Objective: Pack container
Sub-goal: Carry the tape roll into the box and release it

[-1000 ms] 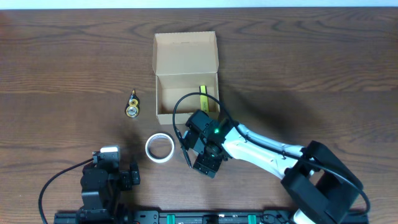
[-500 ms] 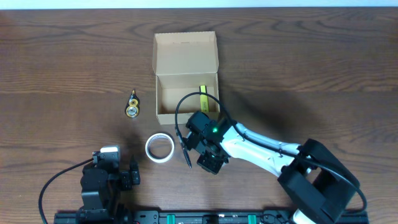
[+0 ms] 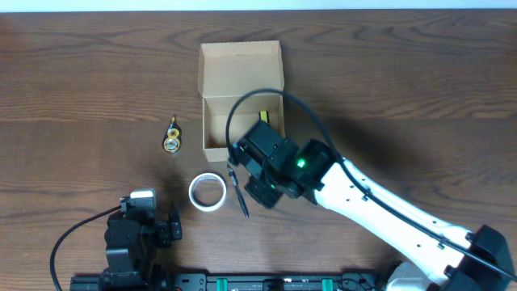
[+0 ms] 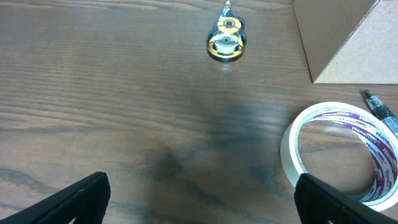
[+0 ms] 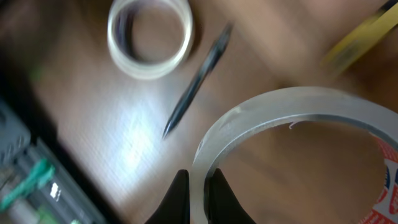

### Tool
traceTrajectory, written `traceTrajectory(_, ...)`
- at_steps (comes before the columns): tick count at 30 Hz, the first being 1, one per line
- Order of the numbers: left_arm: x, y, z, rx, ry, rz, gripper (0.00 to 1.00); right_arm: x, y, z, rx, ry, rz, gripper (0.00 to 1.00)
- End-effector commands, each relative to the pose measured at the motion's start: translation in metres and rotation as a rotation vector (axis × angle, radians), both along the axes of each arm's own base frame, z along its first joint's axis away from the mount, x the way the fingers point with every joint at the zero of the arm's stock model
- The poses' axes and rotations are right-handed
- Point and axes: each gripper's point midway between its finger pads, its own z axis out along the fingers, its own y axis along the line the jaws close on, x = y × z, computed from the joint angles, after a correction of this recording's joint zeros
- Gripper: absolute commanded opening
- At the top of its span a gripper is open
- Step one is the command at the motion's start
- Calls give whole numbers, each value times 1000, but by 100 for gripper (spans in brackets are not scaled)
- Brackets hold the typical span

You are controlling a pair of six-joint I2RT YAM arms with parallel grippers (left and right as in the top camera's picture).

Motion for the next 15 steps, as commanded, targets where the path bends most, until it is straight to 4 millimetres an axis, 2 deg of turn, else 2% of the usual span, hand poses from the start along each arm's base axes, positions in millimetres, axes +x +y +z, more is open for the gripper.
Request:
traceTrajectory(1,-8,1,-25,4,80,3,95,38,0,27,8,-173,-72,1)
traceTrajectory(4,-8,1,-25,4,80,3,95,72,12,32,37,-237,-81,1)
traceTrajectory(6,-8,1,-25,4,80,3,95,95,17,29,26,-254,-85,1)
traceTrajectory(8,-8,1,-25,4,80,3,96,127,22,21,1,-264,-87,1)
traceTrajectory(12,-8,1,-25,4,80,3,95,146,28,6,-30,-242,-92,1)
traceTrajectory(15,-8,1,-25,4,80,3,95,147,27,-14,-63,-190,-89,1)
